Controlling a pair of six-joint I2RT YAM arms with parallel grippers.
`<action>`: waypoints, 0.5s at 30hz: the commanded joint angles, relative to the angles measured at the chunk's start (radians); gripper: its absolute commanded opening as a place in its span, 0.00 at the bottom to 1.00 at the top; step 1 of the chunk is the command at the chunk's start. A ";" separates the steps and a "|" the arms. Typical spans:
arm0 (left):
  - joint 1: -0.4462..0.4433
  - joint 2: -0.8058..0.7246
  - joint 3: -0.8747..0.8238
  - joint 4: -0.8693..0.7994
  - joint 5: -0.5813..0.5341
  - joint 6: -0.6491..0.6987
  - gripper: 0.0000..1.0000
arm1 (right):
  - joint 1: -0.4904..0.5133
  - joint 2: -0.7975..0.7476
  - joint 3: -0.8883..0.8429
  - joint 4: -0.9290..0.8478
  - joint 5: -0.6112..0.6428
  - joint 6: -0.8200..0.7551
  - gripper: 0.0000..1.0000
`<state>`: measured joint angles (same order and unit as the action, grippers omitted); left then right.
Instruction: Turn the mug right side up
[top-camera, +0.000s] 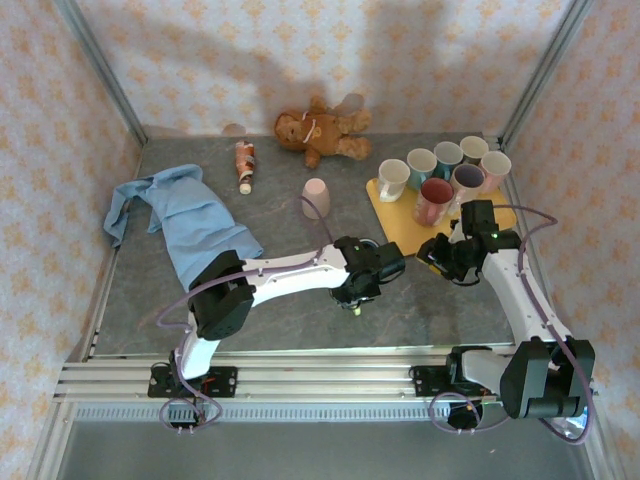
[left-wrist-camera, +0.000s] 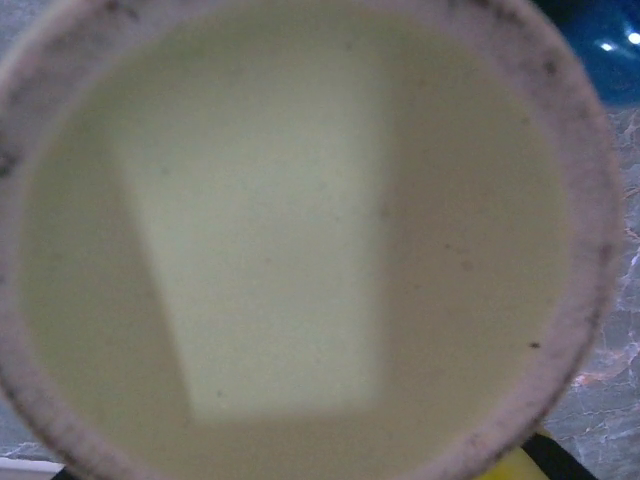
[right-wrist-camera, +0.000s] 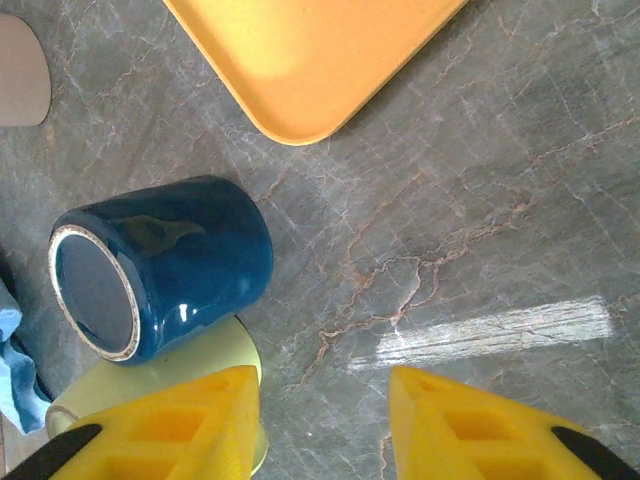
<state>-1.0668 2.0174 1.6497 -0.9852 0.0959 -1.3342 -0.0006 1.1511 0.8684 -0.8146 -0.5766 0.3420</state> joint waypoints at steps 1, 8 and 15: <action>0.009 0.015 0.016 -0.059 -0.015 0.006 0.27 | 0.006 -0.013 0.009 -0.010 0.000 -0.022 0.39; 0.015 0.017 0.004 -0.062 0.004 0.011 0.15 | 0.006 -0.019 0.018 -0.016 0.006 -0.016 0.39; 0.029 -0.044 -0.033 -0.016 -0.004 0.024 0.04 | 0.005 -0.021 0.009 -0.020 0.036 -0.003 0.38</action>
<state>-1.0557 2.0148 1.6455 -0.9916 0.1066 -1.3159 -0.0006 1.1473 0.8684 -0.8146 -0.5724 0.3382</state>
